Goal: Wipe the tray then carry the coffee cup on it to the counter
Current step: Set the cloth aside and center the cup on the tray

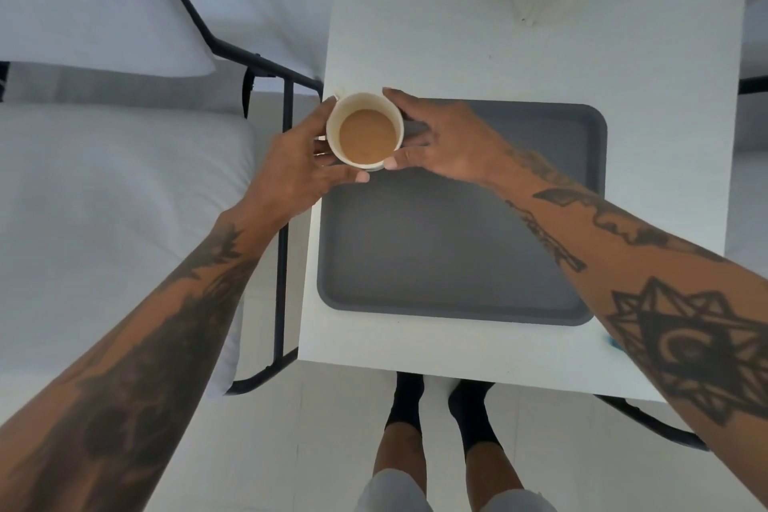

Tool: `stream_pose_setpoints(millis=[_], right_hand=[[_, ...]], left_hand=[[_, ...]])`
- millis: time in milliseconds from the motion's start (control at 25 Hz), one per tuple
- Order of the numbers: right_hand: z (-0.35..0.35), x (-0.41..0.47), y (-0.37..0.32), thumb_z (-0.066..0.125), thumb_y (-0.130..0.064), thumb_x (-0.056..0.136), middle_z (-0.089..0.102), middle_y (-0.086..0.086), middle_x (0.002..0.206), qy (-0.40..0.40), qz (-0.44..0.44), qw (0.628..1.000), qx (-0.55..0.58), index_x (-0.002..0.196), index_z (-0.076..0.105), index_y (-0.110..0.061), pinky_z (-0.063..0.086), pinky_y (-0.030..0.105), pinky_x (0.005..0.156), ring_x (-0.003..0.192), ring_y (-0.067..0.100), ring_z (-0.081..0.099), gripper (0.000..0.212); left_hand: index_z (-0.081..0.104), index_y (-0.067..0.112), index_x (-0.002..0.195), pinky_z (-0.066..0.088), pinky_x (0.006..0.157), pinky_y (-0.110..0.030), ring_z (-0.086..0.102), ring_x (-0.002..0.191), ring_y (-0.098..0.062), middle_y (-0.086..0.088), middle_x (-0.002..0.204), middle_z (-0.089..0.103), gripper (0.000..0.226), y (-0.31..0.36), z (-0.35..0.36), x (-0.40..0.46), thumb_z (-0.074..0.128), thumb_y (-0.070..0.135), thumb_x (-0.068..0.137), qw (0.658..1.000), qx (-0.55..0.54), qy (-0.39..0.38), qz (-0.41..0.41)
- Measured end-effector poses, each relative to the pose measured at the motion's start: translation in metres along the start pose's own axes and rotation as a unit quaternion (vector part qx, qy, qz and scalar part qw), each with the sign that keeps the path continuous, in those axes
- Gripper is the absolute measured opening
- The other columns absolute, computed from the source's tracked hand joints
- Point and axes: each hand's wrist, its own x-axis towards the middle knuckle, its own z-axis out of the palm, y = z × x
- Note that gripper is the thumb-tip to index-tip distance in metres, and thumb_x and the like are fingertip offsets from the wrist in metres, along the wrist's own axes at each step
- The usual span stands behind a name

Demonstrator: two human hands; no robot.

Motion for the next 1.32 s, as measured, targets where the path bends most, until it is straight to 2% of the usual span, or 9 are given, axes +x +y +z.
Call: stream_pose_setpoints(millis=[160,240,320,440,920,1040,1120,1240,1320], right_hand=[[-0.003,-0.034,0.006,0.082,-0.027,0.074,0.056,-0.011,0.141,0.041,0.011,0.999,-0.010,0.147,0.037,-0.036,0.046,0.031,0.106,0.105,0.007,0.069,0.087],[-0.004,-0.059,0.015,0.083,-0.022,0.074,0.061,-0.010,0.136,0.056,0.013,0.998,0.031,0.147,0.039,-0.033,0.050,0.030,0.102,0.101,0.004,0.071,0.086],[-0.007,-0.086,0.023,0.084,-0.015,0.074,0.063,-0.008,0.132,0.078,0.014,0.995,0.065,0.146,0.041,-0.028,0.051,0.019,0.096,0.103,0.002,0.069,0.085],[-0.010,-0.122,0.036,0.082,-0.014,0.075,0.064,-0.007,0.130,0.118,0.016,0.989,0.092,0.147,0.040,-0.024,0.049,0.009,0.088,0.106,0.002,0.068,0.084],[0.009,-0.148,0.078,0.082,-0.022,0.077,0.067,-0.006,0.127,0.140,0.034,0.985,0.092,0.146,0.038,-0.026,0.052,0.023,0.098,0.109,0.002,0.067,0.082],[0.011,-0.150,0.080,0.080,-0.032,0.078,0.059,-0.017,0.132,0.127,0.043,0.989,0.068,0.148,0.033,-0.033,0.049,0.016,0.098,0.114,0.000,0.063,0.085],[0.007,-0.156,0.084,0.078,-0.041,0.079,0.050,-0.021,0.139,0.145,0.057,0.987,0.036,0.147,0.032,-0.039,0.047,0.014,0.095,0.114,0.000,0.060,0.082],[-0.004,-0.171,0.109,0.071,-0.038,0.085,0.050,-0.003,0.136,0.317,0.108,0.942,-0.033,0.134,0.053,-0.033,0.050,0.035,0.097,0.115,0.013,0.055,0.053],[-0.012,-0.176,0.130,0.067,-0.035,0.086,0.048,0.007,0.128,0.367,0.168,0.912,-0.074,0.124,0.061,-0.030,0.047,0.044,0.099,0.117,0.022,0.048,0.039]], left_hand=[[0.039,0.018,0.151,0.050,0.083,-0.007,0.065,0.100,0.012,0.002,0.124,0.064,0.097,0.016,0.010,-0.009,0.087,0.004,0.067,0.998,-0.028,-0.047,0.002],[0.041,0.018,0.150,0.052,0.090,-0.015,0.066,0.107,0.004,-0.002,0.127,0.065,0.097,0.022,0.022,-0.013,0.088,0.004,0.066,0.996,-0.031,-0.078,0.016],[0.042,0.020,0.149,0.053,0.100,-0.028,0.065,0.115,-0.006,-0.002,0.132,0.064,0.098,0.028,0.037,-0.017,0.089,0.006,0.064,0.994,-0.040,-0.102,0.029],[0.042,0.015,0.149,0.050,0.104,-0.030,0.063,0.121,-0.012,-0.005,0.140,0.058,0.098,0.036,0.063,-0.023,0.090,0.009,0.063,0.992,-0.021,-0.112,0.061],[0.039,0.020,0.151,0.049,0.106,-0.042,0.058,0.127,-0.015,0.001,0.148,0.052,0.099,0.027,0.107,-0.037,0.087,0.000,0.067,0.989,-0.048,-0.137,0.013],[0.034,0.026,0.153,0.047,0.108,-0.040,0.055,0.130,-0.015,0.001,0.148,0.051,0.100,0.025,0.107,-0.039,0.087,0.007,0.069,0.989,-0.032,-0.143,0.003],[0.037,0.029,0.151,0.046,0.107,-0.039,0.052,0.130,-0.018,-0.002,0.144,0.050,0.093,0.013,0.097,-0.047,0.086,0.022,0.073,0.994,0.054,-0.091,0.007],[0.055,0.021,0.139,0.046,0.103,-0.043,0.052,0.119,-0.028,-0.015,0.128,0.052,0.061,-0.018,0.070,-0.065,0.077,0.028,0.082,0.980,0.161,0.114,0.003],[0.057,0.019,0.135,0.042,0.099,-0.036,0.048,0.116,-0.034,-0.021,0.123,0.049,0.055,-0.034,0.057,-0.075,0.075,0.029,0.084,0.964,0.201,0.171,-0.037]])
